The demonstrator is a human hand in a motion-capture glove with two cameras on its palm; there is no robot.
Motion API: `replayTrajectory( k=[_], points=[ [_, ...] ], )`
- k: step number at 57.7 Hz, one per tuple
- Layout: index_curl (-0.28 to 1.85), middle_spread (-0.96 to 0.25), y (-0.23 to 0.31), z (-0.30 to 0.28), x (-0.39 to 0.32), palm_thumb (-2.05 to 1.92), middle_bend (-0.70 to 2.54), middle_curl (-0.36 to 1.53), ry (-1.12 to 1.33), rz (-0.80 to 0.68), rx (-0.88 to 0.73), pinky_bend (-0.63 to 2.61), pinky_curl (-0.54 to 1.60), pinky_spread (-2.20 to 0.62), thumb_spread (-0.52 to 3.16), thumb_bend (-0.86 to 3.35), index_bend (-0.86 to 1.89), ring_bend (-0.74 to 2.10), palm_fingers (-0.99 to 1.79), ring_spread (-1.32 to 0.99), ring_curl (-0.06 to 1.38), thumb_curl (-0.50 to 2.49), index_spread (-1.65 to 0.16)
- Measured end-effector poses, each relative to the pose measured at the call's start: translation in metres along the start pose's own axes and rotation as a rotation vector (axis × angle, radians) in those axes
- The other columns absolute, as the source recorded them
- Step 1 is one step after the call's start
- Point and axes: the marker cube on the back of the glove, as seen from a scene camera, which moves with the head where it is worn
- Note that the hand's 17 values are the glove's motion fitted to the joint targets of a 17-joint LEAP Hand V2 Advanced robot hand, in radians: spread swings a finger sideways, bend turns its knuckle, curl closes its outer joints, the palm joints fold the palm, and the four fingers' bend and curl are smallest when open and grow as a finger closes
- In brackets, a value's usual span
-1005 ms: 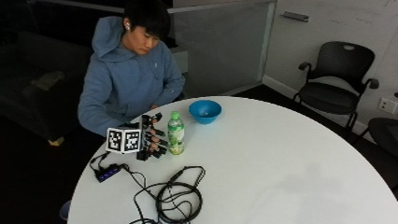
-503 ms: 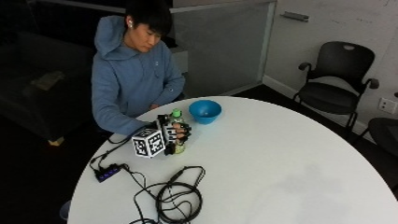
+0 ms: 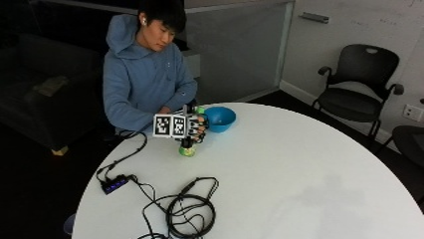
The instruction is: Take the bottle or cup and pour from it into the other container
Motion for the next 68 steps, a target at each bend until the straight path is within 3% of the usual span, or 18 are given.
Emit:
replayTrajectory(
  k=[24,31,40,48,52,61,65,68],
  points=[
    [0.38,-0.02,-0.033,0.038,-0.095,1.03,0.34,0.50,0.838,-0.059,-0.403,0.52,0.36,-0.14,0.24,-0.04,0.15,0.47,1.14,-0.14,0.44,0.67,-0.11],
    [0.38,-0.02,-0.041,0.056,-0.112,1.03,0.34,0.51,0.983,-0.043,-0.525,0.51,0.37,-0.14,0.23,-0.04,0.14,0.46,1.15,-0.14,0.45,0.68,-0.11],
    [0.39,-0.03,-0.049,0.083,-0.124,1.02,0.33,0.51,1.311,-0.017,-0.592,0.51,0.38,-0.14,0.22,-0.04,0.14,0.46,1.15,-0.14,0.45,0.69,-0.11],
    [0.39,-0.03,-0.041,0.114,-0.145,1.01,0.33,0.51,1.328,-0.075,-0.719,0.52,0.38,-0.15,0.23,-0.04,0.14,0.46,1.16,-0.15,0.46,0.70,-0.11],
    [0.39,-0.03,-0.041,0.123,-0.144,1.00,0.33,0.52,1.462,-0.064,-0.706,0.51,0.38,-0.16,0.23,-0.04,0.14,0.46,1.16,-0.15,0.46,0.70,-0.11],
    [0.39,-0.03,-0.040,0.143,-0.153,1.00,0.32,0.52,1.376,-0.001,-0.703,0.52,0.39,-0.16,0.24,-0.04,0.14,0.46,1.16,-0.15,0.47,0.70,-0.12],
    [0.39,-0.03,-0.044,0.134,-0.149,1.00,0.32,0.52,1.471,-0.026,-0.708,0.51,0.39,-0.17,0.24,-0.04,0.14,0.46,1.16,-0.15,0.47,0.71,-0.12],
    [0.39,-0.03,-0.042,0.139,-0.154,1.00,0.32,0.52,1.402,-0.040,-0.730,0.51,0.39,-0.17,0.24,-0.04,0.14,0.46,1.16,-0.16,0.47,0.71,-0.12]
  ],
)
